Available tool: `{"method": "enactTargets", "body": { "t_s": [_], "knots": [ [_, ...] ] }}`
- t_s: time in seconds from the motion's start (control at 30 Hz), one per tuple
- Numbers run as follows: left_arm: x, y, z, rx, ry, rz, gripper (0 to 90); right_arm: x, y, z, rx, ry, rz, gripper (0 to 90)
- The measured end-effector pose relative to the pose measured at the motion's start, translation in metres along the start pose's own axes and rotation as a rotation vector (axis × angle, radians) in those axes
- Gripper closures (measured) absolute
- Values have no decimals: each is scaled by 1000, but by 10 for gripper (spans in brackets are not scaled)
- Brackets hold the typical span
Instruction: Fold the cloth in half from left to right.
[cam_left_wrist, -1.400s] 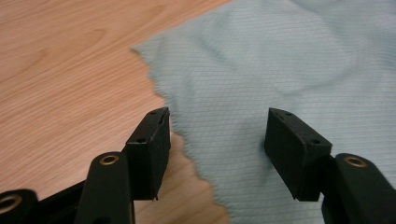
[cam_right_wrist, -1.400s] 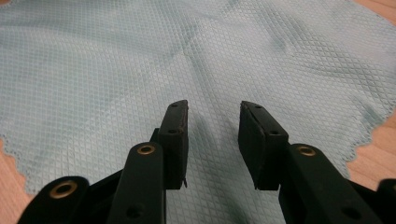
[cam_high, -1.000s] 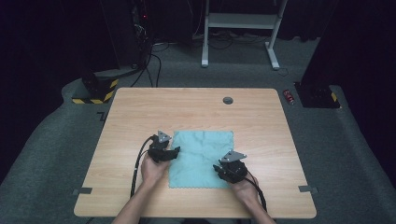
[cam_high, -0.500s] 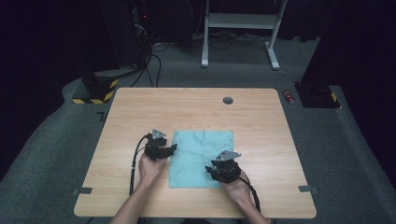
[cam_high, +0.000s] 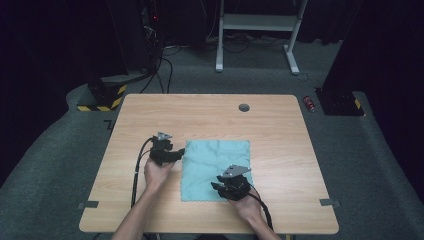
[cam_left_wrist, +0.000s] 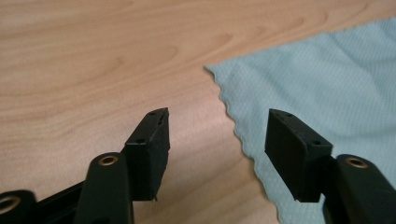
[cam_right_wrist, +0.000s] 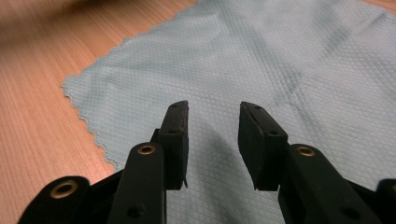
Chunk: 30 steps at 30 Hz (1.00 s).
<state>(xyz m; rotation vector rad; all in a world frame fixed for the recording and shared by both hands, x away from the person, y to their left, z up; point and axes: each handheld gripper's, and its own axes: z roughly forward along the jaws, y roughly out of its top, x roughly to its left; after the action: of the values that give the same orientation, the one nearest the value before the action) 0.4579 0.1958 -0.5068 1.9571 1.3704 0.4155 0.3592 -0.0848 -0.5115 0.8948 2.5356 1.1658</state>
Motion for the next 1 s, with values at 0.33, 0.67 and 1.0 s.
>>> {"method": "enactTargets", "body": {
  "t_s": [0.33, 0.67, 1.0],
  "knots": [
    [7, 13, 20, -10, 18, -42, 443, 29, 10, 15, -22, 72, -70, 759],
    [2, 40, 34, 28, 10, 10, 445, 55, 22, 31, -9, 123, -120, 768],
    [2, 38, 45, 40, 41, 6, 474, 74, 25, 42, 0, 169, -157, 729]
  ]
}}
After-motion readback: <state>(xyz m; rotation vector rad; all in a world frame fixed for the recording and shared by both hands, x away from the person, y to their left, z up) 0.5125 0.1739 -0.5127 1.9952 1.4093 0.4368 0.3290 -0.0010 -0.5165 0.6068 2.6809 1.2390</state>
